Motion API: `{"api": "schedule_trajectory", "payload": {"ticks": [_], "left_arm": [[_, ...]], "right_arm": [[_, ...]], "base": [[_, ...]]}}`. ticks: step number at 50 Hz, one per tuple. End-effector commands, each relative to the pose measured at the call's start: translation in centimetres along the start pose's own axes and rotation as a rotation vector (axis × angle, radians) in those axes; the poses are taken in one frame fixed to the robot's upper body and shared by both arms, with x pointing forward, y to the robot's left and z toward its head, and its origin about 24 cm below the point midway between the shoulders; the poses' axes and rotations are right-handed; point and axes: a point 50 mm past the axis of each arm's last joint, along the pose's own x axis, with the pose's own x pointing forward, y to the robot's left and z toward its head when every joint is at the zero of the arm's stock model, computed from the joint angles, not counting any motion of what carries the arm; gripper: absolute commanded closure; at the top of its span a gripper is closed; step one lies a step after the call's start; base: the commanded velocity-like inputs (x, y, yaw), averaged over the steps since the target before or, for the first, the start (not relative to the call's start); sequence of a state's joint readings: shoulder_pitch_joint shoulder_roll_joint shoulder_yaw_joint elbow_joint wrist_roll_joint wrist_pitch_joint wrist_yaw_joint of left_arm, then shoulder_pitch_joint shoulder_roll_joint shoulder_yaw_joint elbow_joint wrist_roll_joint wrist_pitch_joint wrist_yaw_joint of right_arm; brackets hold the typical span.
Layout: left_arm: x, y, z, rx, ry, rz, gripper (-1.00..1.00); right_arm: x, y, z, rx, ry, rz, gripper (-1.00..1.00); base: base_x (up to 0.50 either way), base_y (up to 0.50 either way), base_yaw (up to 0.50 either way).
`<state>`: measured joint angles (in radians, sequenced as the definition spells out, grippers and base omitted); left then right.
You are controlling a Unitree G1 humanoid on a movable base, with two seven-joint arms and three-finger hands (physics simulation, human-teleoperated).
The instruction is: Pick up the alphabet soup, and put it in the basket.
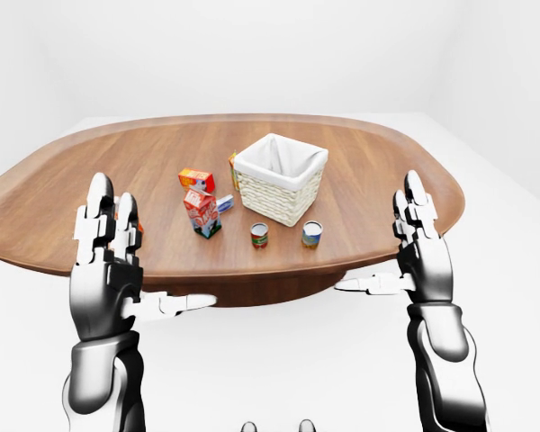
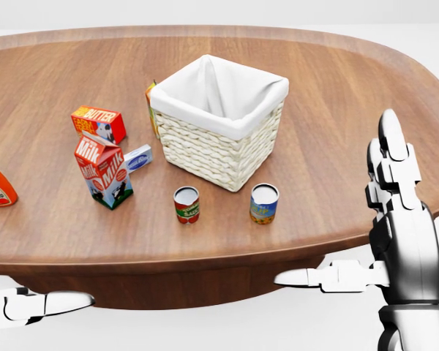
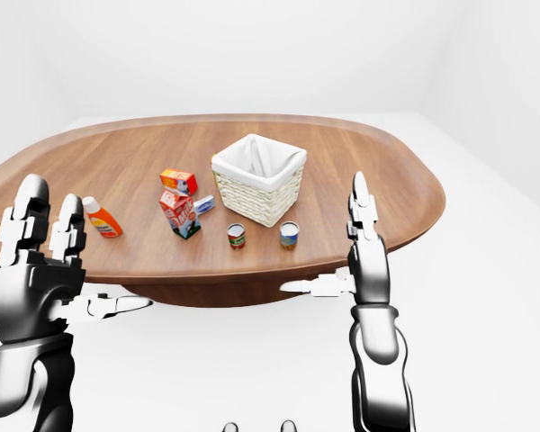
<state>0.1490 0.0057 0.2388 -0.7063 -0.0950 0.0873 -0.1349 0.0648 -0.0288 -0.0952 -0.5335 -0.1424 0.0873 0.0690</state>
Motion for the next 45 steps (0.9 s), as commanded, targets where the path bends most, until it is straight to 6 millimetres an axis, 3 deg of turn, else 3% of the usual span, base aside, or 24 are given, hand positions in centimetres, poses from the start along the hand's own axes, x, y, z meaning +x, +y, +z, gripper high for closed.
{"api": "schedule_trajectory", "payload": {"ticks": [1, 18, 45], "left_arm": [[-0.05, -0.04, -0.15, 0.001, 0.008, -0.003, -1.00], [-0.07, -0.15, -0.39, -0.003, 0.019, -0.009, -1.00], [-0.05, -0.07, -0.17, 0.000, 0.009, -0.007, -1.00]], "right_arm": [[-0.01, 0.11, -0.14, -0.005, 0.006, 0.003, -1.00], [-0.07, 0.26, -0.10, -0.013, 0.006, 0.007, -1.00], [-0.12, 0.70, -0.59, -0.037, 0.029, 0.032, -1.00]], "base": [[0.00, -0.24, 0.00], [0.00, -0.23, 0.00], [0.00, 0.00, 0.00]]}}
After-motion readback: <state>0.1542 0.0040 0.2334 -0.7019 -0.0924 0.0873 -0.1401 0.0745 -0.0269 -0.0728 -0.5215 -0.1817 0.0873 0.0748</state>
